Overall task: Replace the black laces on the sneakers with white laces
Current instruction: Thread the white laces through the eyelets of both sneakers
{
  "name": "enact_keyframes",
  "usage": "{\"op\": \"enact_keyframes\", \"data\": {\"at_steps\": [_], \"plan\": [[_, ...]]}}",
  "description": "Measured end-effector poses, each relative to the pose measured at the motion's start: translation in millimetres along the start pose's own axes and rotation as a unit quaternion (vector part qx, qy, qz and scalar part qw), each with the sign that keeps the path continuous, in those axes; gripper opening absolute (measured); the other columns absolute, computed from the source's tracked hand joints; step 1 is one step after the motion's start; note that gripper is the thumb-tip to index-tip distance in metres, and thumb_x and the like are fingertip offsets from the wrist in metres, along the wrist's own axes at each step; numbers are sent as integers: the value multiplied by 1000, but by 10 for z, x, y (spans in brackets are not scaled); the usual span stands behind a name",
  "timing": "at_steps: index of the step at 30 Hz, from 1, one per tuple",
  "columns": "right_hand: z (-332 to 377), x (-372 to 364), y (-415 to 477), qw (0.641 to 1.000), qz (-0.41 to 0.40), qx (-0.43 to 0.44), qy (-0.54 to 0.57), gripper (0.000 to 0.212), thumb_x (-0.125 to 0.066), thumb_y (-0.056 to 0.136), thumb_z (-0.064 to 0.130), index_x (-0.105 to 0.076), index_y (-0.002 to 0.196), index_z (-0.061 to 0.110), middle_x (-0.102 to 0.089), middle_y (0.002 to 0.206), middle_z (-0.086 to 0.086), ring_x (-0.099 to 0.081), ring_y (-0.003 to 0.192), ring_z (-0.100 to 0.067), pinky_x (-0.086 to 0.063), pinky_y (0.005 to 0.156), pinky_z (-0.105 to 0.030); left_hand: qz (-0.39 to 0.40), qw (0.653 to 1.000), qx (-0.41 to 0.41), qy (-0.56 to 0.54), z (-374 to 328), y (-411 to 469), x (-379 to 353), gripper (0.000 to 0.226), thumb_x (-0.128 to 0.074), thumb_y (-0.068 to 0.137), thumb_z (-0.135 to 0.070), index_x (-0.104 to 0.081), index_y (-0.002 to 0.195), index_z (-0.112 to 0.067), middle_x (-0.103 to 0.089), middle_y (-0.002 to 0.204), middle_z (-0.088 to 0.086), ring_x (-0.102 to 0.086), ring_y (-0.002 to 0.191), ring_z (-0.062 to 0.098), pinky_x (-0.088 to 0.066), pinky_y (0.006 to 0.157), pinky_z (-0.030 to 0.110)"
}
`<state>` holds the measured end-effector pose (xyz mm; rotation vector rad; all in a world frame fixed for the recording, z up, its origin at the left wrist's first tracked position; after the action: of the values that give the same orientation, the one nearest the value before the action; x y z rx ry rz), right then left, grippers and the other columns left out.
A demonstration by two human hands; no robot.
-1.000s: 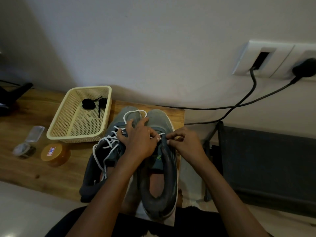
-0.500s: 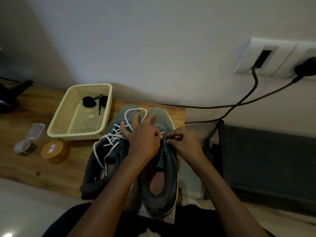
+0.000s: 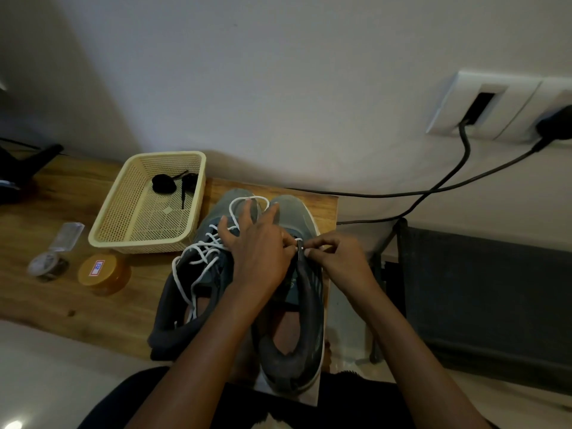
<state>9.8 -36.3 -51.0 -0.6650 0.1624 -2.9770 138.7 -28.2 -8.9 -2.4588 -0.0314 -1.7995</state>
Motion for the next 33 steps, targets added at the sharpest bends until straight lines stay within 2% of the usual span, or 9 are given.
{"op": "enact_keyframes", "data": {"at_steps": [4,11,17,20,23,25,28,30,33], "plan": [[28,11,5,1000,-8,18,-19,9,-64,86,8,-71,90,10,-60,89,4,-50,74,2,-39,61,-11,-5,999,2,43,47,21,27,10,-64,83,-39,-74,85,-36,-27,152,-17,1,145,20,4,109,57],[79,-3,5,997,-31,42,-64,9,-66,84,9,-64,78,16,-57,81,8,-48,69,1,-35,58,-6,-26,1000,-8,-10,3,-20,-18,16,-56,89,-27,-72,83,-27,-30,150,-15,-1,143,18,7,110,50],[98,-7,-8,997,-22,26,-70,23,-59,89,9,-51,71,22,-52,77,11,-51,77,-10,-41,66,-25,5,1000,11,-17,50,-15,3,9,-65,84,-35,-71,92,-36,-21,155,-10,5,144,23,5,111,56],[83,32,-7,999,-18,8,-36,21,-56,90,8,-49,73,19,-54,78,4,-53,80,-14,-42,67,-26,18,1000,17,-9,79,-5,19,15,-67,82,-29,-70,93,-38,-18,157,-9,8,145,24,6,111,58],[6,151,16,998,-48,-33,7,19,-54,90,6,-49,75,17,-57,84,-5,-55,84,-22,-46,71,-33,26,999,30,-11,116,5,27,21,-66,82,-21,-70,93,-38,-16,157,-9,8,145,25,7,111,57],[-6,236,25,997,-75,-33,-3,17,-54,90,5,-51,77,16,-55,84,-2,-53,86,-21,-45,72,-29,27,999,32,-12,121,7,30,20,-66,83,-21,-69,94,-38,-16,157,-9,7,146,25,7,111,56],[87,266,22,991,-86,33,-92,11,-63,85,8,-60,92,15,-51,100,1,-43,98,-14,-39,86,-31,13,999,27,-20,122,4,40,16,-67,83,-27,-67,95,-37,-20,156,-9,5,145,24,7,111,56],[167,204,3,978,-73,81,-176,16,-68,82,16,-66,98,18,-47,113,2,-33,109,-15,-23,83,-21,-1,999,26,-28,133,2,53,14,-68,83,-31,-66,95,-37,-23,154,-9,3,145,24,6,111,56],[232,105,-43,957,-72,124,-254,9,-70,82,22,-72,90,21,-49,124,2,-28,115,-21,-16,78,-18,-11,999,27,-32,137,-1,64,15,-69,82,-33,-64,96,-36,-24,153,-8,1,145,23,5,111,55]]}}
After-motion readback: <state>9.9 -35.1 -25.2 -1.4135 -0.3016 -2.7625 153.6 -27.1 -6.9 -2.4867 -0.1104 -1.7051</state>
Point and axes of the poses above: each hand's wrist, its own y-axis towards the middle knuckle, its own x-axis out of the back of the hand, z = x × y, the point moved 7 cm from there along y, towards the middle knuckle
